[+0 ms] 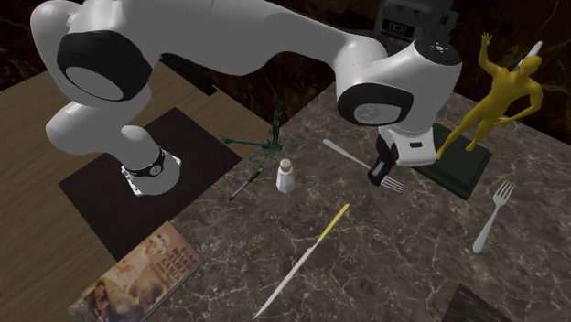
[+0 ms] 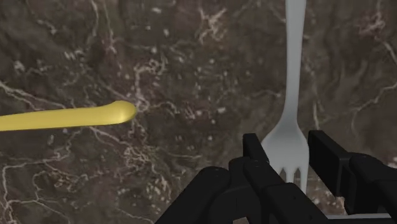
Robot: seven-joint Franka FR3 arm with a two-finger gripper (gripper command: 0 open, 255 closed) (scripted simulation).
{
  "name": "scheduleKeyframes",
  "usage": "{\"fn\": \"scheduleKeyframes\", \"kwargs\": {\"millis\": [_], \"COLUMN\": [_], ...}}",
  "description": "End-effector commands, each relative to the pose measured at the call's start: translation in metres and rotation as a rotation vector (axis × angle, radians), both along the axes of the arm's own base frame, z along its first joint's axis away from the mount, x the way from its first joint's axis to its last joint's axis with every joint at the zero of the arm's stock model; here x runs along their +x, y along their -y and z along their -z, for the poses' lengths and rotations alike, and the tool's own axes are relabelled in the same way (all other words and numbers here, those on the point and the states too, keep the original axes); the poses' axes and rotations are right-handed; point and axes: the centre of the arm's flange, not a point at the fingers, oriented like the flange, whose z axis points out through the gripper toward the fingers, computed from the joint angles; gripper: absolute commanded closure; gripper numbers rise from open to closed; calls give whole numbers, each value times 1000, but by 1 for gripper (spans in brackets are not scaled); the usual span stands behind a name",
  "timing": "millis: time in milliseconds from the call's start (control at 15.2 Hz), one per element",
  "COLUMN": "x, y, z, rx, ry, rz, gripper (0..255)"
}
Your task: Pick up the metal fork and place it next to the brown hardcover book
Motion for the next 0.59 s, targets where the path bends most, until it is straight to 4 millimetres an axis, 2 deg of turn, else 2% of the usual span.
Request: {"fn": "scheduleKeyframes", "kwargs": {"millis": [0,264,528], "x": [-1,-1,-5], "y": [0,0,52], "z": [-10,-30,-30], "rx": [0,0,0], "ry": [0,0,0], "rz": [0,0,0], "gripper": [255,255,255]}}
